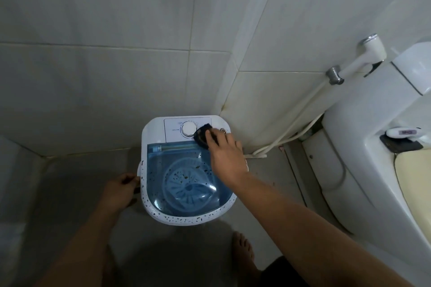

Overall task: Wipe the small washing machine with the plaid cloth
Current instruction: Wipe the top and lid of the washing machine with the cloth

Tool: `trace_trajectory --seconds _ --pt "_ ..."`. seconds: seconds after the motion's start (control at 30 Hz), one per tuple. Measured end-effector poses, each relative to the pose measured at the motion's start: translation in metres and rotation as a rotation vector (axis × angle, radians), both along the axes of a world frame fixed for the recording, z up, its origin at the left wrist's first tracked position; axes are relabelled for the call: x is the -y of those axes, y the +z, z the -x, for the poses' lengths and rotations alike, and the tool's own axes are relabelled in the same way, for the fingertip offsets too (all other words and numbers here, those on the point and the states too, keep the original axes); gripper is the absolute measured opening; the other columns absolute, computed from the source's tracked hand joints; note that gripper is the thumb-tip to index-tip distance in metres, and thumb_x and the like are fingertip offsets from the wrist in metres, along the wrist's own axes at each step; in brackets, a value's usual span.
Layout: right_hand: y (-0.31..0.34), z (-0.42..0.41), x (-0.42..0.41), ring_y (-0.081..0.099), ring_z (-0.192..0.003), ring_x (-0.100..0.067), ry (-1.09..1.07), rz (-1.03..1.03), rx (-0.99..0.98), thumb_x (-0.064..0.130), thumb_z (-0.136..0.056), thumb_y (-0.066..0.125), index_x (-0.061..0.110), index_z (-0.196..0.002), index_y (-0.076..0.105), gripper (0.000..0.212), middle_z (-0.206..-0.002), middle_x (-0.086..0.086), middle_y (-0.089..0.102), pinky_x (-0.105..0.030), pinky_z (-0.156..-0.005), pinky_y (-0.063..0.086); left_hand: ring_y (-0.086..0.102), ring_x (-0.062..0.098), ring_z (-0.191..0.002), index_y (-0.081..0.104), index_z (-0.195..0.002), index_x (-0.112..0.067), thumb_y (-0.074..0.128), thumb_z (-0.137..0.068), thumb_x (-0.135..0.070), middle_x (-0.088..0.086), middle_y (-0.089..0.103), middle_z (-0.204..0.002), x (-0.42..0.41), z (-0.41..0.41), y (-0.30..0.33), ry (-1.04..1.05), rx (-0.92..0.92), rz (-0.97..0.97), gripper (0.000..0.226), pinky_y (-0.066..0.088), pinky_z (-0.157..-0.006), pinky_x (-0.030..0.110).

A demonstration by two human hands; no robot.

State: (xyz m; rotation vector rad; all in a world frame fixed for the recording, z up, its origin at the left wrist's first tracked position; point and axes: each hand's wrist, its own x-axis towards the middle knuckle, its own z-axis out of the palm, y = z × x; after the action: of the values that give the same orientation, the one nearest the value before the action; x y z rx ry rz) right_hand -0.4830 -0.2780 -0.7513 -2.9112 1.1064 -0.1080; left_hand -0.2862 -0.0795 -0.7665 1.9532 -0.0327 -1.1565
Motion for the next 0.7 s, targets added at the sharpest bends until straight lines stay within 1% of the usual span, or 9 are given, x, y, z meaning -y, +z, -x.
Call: trace_trajectory --seconds 0.07,0.13,0.2,0.27,0.33,0.4,0.5,0.6,0.7 --pt "0.004 0.006 0.0 0.045 -0.123 -0.036 0.077 -0.001 -0.069 0.008 -0.082 0.064 0.01 -0.153 0.035 0.077 -0.15 -0.014 0.041 -0.048 -0.088 0.043 0.063 0.028 -0.098 0.062 -0.119 -0.007 0.056 -0.1 -0.013 0.015 0.067 -0.111 0.001 0.001 0.001 -0.005 0.011 0.004 0.021 0.051 -0.09 0.044" --pt "0.012 0.002 0.015 0.044 -0.125 -0.036 0.08 0.001 -0.105 0.006 -0.082 0.062 0.011 -0.155 0.031 0.08 -0.152 -0.013 0.039 -0.047 -0.09 0.044 0.062 0.028 -0.1 0.061 -0.116 -0.009 0.056 -0.1 -0.013 0.014 0.066 -0.112 0.001 0.001 0.002 -0.008 0.004 0.006 0.017 0.05 -0.093 0.046" --pt "0.02 -0.011 0.038 0.043 -0.124 -0.035 -0.036 -0.016 -0.089 0.004 -0.085 0.058 0.012 -0.156 0.029 0.077 -0.152 -0.012 0.038 -0.048 -0.093 0.044 0.062 0.029 -0.101 0.06 -0.115 -0.01 0.055 -0.1 -0.012 0.015 0.065 -0.114 0.002 0.0 0.001 -0.008 -0.012 -0.003 0.016 0.049 -0.094 0.047" --pt "0.026 -0.028 0.059 0.043 -0.123 -0.034 -0.232 -0.148 -0.031 0.005 -0.088 0.055 0.014 -0.155 0.032 0.071 -0.147 -0.011 0.042 -0.049 -0.096 0.045 0.063 0.03 -0.102 0.061 -0.114 -0.01 0.056 -0.1 -0.012 0.017 0.066 -0.117 0.002 -0.001 0.001 0.0 -0.018 -0.014 0.015 0.05 -0.094 0.047" --pt "0.027 -0.04 0.078 0.047 -0.12 -0.034 -0.357 -0.292 0.03 0.008 -0.092 0.052 0.017 -0.149 0.041 0.059 -0.137 -0.011 0.049 -0.05 -0.095 0.048 0.065 0.031 -0.102 0.063 -0.105 -0.013 0.055 -0.1 -0.012 0.017 0.068 -0.116 0.001 0.0 0.002 -0.002 -0.021 -0.022 0.008 0.051 -0.094 0.048" --pt "0.023 -0.04 0.089 0.053 -0.115 -0.035 -0.364 -0.377 0.082 0.01 -0.094 0.051 0.019 -0.145 0.048 0.052 -0.128 -0.012 0.053 -0.05 -0.092 0.052 0.065 0.031 -0.103 0.062 -0.1 -0.016 0.055 -0.1 -0.012 0.015 0.069 -0.112 0.001 0.001 0.006 -0.004 -0.016 -0.026 0.008 0.052 -0.094 0.048" --pt "0.016 -0.02 0.09 0.057 -0.112 -0.037 -0.308 -0.427 0.182 0.013 -0.097 0.05 0.018 -0.146 0.05 0.049 -0.128 -0.016 0.056 -0.046 -0.092 0.053 0.064 0.031 -0.101 0.061 -0.101 -0.014 0.055 -0.1 -0.011 0.015 0.068 -0.11 0.002 0.004 0.009 0.012 -0.007 -0.014 0.008 0.052 -0.091 0.045" --pt "0.004 0.009 0.076 0.055 -0.117 -0.036 -0.315 -0.411 0.267 0.014 -0.099 0.05 0.013 -0.148 0.048 0.049 -0.136 -0.016 0.054 -0.042 -0.1 0.048 0.064 0.029 -0.098 0.061 -0.11 -0.011 0.054 -0.101 -0.011 0.016 0.067 -0.11 0.001 0.004 0.009 0.012 -0.001 0.01 0.011 0.051 -0.091 0.045" --pt "-0.006 0.045 0.048 0.056 -0.118 -0.032 -0.317 -0.418 0.331 0.01 -0.099 0.053 0.01 -0.147 0.049 0.049 -0.134 -0.016 0.055 -0.032 -0.103 0.042 0.065 0.028 -0.096 0.063 -0.113 -0.009 0.055 -0.101 -0.013 0.014 0.069 -0.107 0.001 0.004 0.007 -0.009 0.012 0.011 0.016 0.052 -0.089 0.044"
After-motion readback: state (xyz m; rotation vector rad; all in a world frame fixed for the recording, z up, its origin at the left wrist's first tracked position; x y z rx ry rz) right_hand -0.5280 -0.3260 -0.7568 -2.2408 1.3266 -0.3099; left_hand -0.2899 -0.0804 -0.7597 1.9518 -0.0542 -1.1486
